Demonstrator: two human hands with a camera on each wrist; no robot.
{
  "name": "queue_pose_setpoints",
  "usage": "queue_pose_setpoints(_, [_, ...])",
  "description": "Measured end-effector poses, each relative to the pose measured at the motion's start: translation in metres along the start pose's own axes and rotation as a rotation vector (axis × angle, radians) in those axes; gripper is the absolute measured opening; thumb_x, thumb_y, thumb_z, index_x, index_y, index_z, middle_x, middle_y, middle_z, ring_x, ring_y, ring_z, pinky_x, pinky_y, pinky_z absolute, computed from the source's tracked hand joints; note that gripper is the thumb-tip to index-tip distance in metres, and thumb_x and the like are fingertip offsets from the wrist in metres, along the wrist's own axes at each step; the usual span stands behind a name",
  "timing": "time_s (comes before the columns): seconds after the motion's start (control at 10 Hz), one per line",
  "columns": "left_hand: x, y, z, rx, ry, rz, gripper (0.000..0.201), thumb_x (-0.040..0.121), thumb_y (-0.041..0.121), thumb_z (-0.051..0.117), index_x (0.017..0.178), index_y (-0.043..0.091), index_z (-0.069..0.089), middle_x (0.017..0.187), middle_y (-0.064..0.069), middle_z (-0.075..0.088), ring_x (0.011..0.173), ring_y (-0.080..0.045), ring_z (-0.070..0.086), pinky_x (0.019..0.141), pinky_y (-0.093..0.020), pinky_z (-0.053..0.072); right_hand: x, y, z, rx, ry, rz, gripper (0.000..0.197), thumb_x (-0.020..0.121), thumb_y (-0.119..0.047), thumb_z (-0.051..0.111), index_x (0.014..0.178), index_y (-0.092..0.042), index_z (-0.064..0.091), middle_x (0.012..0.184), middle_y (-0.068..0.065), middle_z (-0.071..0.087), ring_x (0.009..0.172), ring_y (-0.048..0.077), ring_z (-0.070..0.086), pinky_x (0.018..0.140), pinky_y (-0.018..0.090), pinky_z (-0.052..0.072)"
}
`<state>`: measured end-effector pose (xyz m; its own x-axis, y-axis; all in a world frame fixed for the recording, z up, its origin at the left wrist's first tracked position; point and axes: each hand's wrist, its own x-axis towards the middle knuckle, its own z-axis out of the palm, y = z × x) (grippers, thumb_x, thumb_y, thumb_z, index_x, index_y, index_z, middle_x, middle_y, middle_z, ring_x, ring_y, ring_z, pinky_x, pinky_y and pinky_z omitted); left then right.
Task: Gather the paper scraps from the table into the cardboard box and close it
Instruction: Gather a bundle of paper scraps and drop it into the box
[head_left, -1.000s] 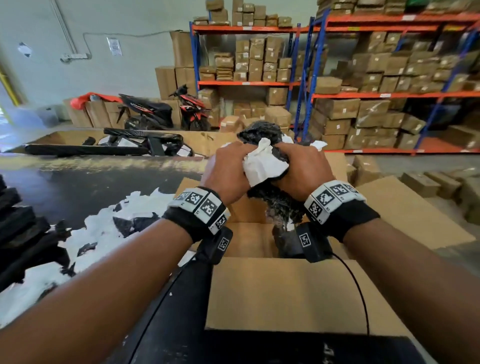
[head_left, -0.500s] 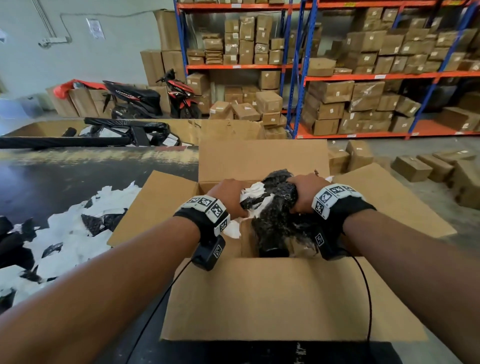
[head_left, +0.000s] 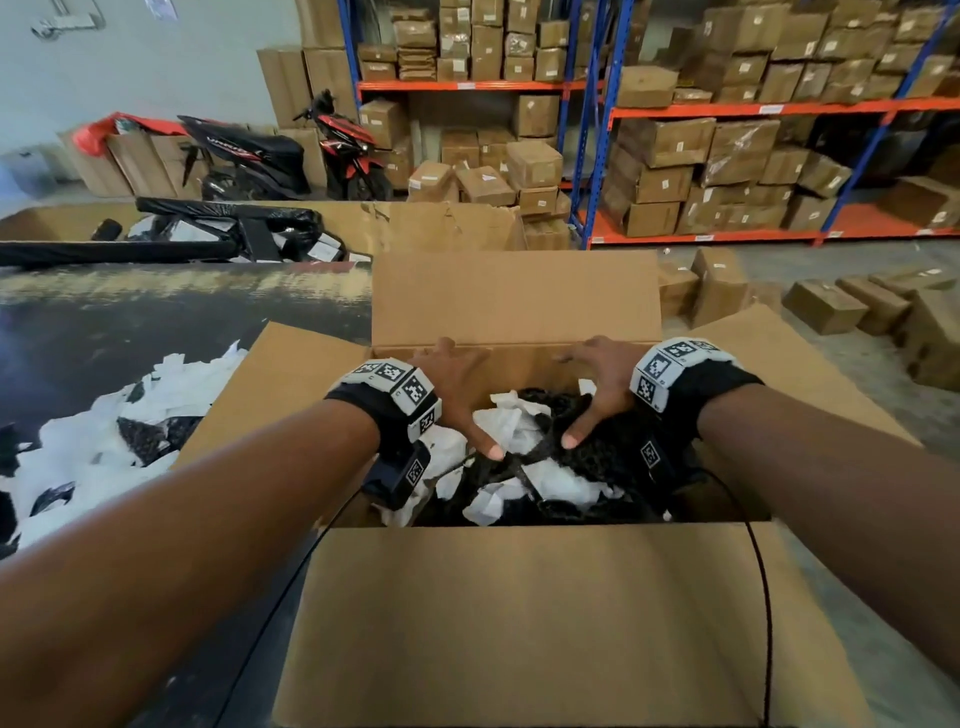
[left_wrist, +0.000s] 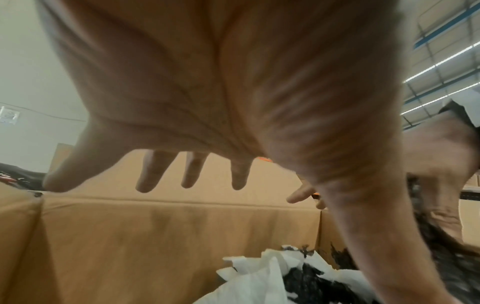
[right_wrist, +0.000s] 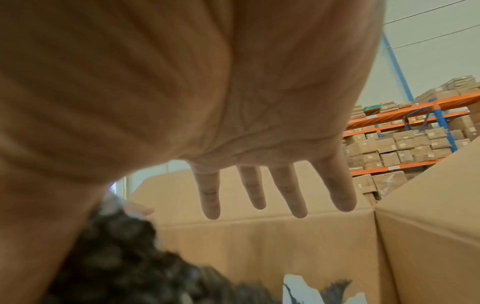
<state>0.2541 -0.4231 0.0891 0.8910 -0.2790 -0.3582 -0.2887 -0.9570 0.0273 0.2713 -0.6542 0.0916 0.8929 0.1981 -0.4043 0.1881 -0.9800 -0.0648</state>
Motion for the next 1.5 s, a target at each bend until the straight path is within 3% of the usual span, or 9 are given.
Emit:
queue_pose_setpoints(0.2, [0.047, -0.002, 0.037, -0.031, -0.198, 0.103, 0.15, 0.045, 0.073, 0.09, 0.159, 0.043, -0.003, 0.17, 0.0, 0.008, 0.154, -0.033, 0.019, 0.121, -0.058, 0.026, 0.046, 0.013, 0.047, -0.14, -0.214, 0.055, 0.127, 0.067, -0.05, 0.087, 0.158, -0.038, -0.001, 0.166, 0.008, 0.003, 0.152, 0.037, 0.016, 0.12, 0.048, 0.025])
queue_pose_setpoints(0.3, [0.071, -0.004, 0.069, -0.11, -0.314, 0.117, 0.146, 0.044, 0.062, 0.096, 0.159, 0.035, 0.011, 0.162, 0.009, 0.034, 0.145, -0.017, 0.036, 0.122, -0.042, 0.029, 0.072, 0.016, 0.086, -0.091, -0.232, 0.058, 0.074, 0.103, -0.006, 0.046, 0.158, -0.015, -0.003, 0.163, 0.024, 0.008, 0.143, 0.043, 0.03, 0.106, 0.031, 0.029])
queue_pose_setpoints(0.4, [0.124, -0.026, 0.13, -0.015, -0.214, -0.003, 0.108, 0.058, 0.068, 0.079, 0.147, 0.023, 0.039, 0.126, 0.0, 0.063, 0.111, -0.02, 0.06, 0.107, -0.042, 0.046, 0.083, 0.012, 0.123, -0.245, -0.256, -0.011, 0.062, 0.106, -0.012, 0.042, 0.158, -0.011, 0.008, 0.166, 0.019, 0.002, 0.149, 0.039, 0.022, 0.114, 0.036, 0.022])
queue_pose_setpoints(0.5, [0.131, -0.024, 0.151, 0.092, -0.227, 0.029, 0.065, 0.083, 0.043, 0.069, 0.14, 0.017, 0.051, 0.132, -0.011, 0.055, 0.115, -0.032, 0.058, 0.088, -0.034, 0.049, 0.09, 0.024, 0.138, -0.186, -0.213, 0.0, 0.064, 0.102, -0.037, 0.045, 0.159, -0.028, 0.017, 0.167, 0.013, -0.008, 0.149, 0.044, 0.019, 0.119, 0.051, 0.025])
queue_pose_setpoints(0.6, [0.096, -0.018, 0.122, 0.344, -0.187, 0.07, 0.073, 0.075, 0.053, 0.069, 0.139, 0.024, 0.049, 0.135, -0.005, 0.057, 0.122, -0.028, 0.053, 0.098, -0.039, 0.046, 0.092, 0.031, 0.117, -0.003, -0.235, -0.008, 0.071, 0.091, -0.03, 0.061, 0.155, -0.022, 0.029, 0.163, 0.017, 0.02, 0.144, 0.04, 0.033, 0.113, 0.043, 0.036])
queue_pose_setpoints(0.8, [0.084, -0.031, 0.063, 0.099, -0.229, 0.006, 0.138, 0.049, 0.06, 0.095, 0.161, 0.028, 0.02, 0.164, 0.0, 0.031, 0.147, -0.029, 0.035, 0.118, -0.045, 0.035, 0.069, 0.028, 0.058, 0.018, -0.186, -0.003, 0.099, 0.069, -0.031, 0.086, 0.152, -0.024, 0.032, 0.149, 0.008, 0.044, 0.132, 0.03, 0.049, 0.107, 0.041, 0.044])
queue_pose_setpoints(1.1, [0.076, -0.029, 0.084, -0.053, -0.234, 0.052, 0.102, 0.051, 0.063, 0.091, 0.14, 0.034, 0.05, 0.134, 0.01, 0.061, 0.126, -0.018, 0.056, 0.109, -0.039, 0.045, 0.052, 0.015, 0.072, -0.011, -0.203, -0.008, 0.084, 0.084, -0.021, 0.073, 0.156, -0.023, 0.028, 0.154, 0.011, 0.042, 0.134, 0.03, 0.049, 0.101, 0.032, 0.043])
queue_pose_setpoints(1.2, [0.064, -0.028, 0.06, -0.016, -0.112, 0.027, 0.096, 0.069, 0.058, 0.086, 0.147, 0.021, 0.046, 0.144, -0.002, 0.055, 0.132, -0.026, 0.052, 0.109, -0.041, 0.044, 0.033, 0.012, 0.047, 0.069, -0.115, 0.0, 0.09, 0.079, -0.029, 0.079, 0.154, -0.027, 0.03, 0.152, 0.006, 0.045, 0.133, 0.027, 0.049, 0.099, 0.03, 0.042])
queue_pose_setpoints(1.5, [-0.012, -0.039, 0.02, -0.1, 0.236, 0.137, 0.092, 0.079, 0.063, 0.074, 0.155, 0.028, 0.037, 0.147, -0.005, 0.055, 0.134, -0.026, 0.053, 0.11, -0.043, 0.043, -0.04, -0.048, -0.01, 0.109, 0.292, -0.181, 0.061, 0.084, -0.037, 0.067, 0.141, -0.028, 0.046, 0.136, 0.004, 0.052, 0.128, 0.026, 0.048, 0.106, 0.044, 0.041])
